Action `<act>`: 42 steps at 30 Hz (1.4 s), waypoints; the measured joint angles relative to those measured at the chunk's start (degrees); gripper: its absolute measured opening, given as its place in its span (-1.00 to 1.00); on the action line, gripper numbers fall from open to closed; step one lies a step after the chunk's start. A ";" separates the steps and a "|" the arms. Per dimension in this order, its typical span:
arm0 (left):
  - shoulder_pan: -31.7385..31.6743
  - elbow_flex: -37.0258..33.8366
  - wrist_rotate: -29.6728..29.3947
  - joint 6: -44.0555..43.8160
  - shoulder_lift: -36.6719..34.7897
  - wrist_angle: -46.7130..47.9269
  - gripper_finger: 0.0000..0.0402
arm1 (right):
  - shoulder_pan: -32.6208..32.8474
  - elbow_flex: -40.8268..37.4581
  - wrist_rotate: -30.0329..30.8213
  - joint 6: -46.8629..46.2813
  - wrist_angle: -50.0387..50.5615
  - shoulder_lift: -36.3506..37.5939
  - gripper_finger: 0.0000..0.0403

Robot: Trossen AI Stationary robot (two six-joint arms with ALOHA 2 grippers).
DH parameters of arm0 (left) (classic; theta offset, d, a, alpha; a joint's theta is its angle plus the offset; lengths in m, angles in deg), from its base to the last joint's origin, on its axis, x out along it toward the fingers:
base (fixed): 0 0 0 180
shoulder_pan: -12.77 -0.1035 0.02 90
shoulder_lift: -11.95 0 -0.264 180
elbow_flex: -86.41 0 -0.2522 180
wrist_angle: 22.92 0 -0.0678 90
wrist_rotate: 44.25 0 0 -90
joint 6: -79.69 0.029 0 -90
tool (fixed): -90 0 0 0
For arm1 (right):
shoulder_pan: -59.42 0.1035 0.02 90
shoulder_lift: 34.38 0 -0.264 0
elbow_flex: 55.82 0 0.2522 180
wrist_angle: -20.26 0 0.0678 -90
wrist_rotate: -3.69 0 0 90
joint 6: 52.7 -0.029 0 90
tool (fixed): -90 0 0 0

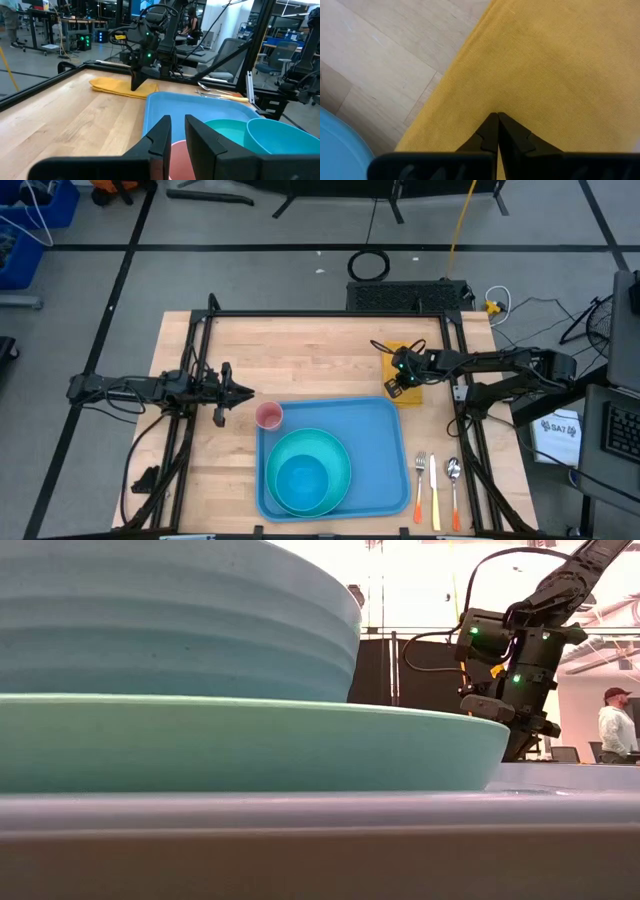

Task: Set up tray
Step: Put the yellow napkin on the serving tray to the right of the green plate

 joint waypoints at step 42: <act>0.00 0.02 0.01 -0.02 0.00 0.00 -0.71 | 9.61 -3.93 5.18 -13.98 24.83 26.12 -1.00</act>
